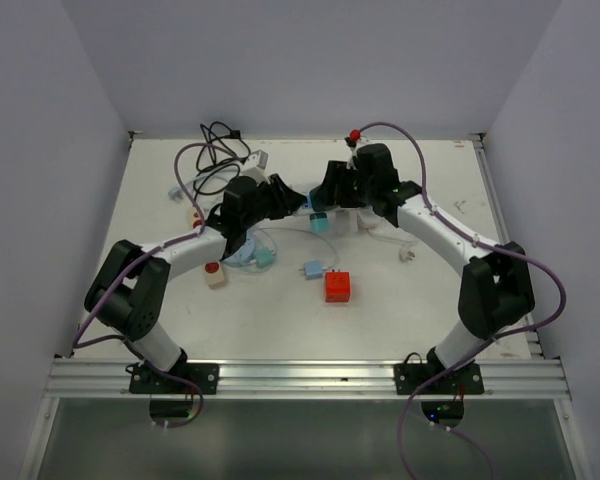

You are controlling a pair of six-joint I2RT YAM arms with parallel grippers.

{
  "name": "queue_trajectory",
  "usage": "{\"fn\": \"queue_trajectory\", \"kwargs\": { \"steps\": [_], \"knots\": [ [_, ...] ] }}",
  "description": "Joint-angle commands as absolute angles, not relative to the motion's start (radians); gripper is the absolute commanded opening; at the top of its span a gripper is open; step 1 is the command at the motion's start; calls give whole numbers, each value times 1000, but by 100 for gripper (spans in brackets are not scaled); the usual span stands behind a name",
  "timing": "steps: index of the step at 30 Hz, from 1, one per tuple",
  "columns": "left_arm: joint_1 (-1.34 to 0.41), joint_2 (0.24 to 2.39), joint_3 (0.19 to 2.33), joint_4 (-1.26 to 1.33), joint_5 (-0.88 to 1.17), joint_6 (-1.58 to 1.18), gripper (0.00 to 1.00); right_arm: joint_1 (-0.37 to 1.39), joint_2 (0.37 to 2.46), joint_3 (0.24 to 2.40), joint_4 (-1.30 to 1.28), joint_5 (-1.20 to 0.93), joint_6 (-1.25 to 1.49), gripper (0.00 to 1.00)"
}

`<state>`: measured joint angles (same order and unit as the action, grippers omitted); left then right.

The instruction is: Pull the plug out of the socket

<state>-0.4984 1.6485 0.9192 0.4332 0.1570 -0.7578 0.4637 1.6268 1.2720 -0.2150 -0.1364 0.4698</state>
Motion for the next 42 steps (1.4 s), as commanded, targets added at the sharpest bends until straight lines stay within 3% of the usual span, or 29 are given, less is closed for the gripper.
{"fn": "queue_trajectory", "kwargs": {
  "steps": [1, 14, 23, 28, 37, 42],
  "knots": [
    [-521, 1651, 894, 330, -67, -526, 0, 453, 1635, 1428, -270, -192, 450, 0],
    [-563, 1638, 802, 365, -181, -434, 0, 451, 1660, 1496, -364, -239, 376, 0],
    [-407, 1651, 784, 359, 41, -693, 0, 451, 1385, 1088, 134, -176, 393, 0],
    [-348, 1652, 779, 364, 61, -756, 0, 453, 1327, 950, 232, -153, 400, 0],
    [-345, 1672, 795, 391, 95, -767, 0, 442, 1312, 1035, -52, 15, 393, 0],
    [-345, 1671, 824, 373, 123, -756, 0, 416, 1290, 948, -144, 38, 459, 0]
  ]
}}
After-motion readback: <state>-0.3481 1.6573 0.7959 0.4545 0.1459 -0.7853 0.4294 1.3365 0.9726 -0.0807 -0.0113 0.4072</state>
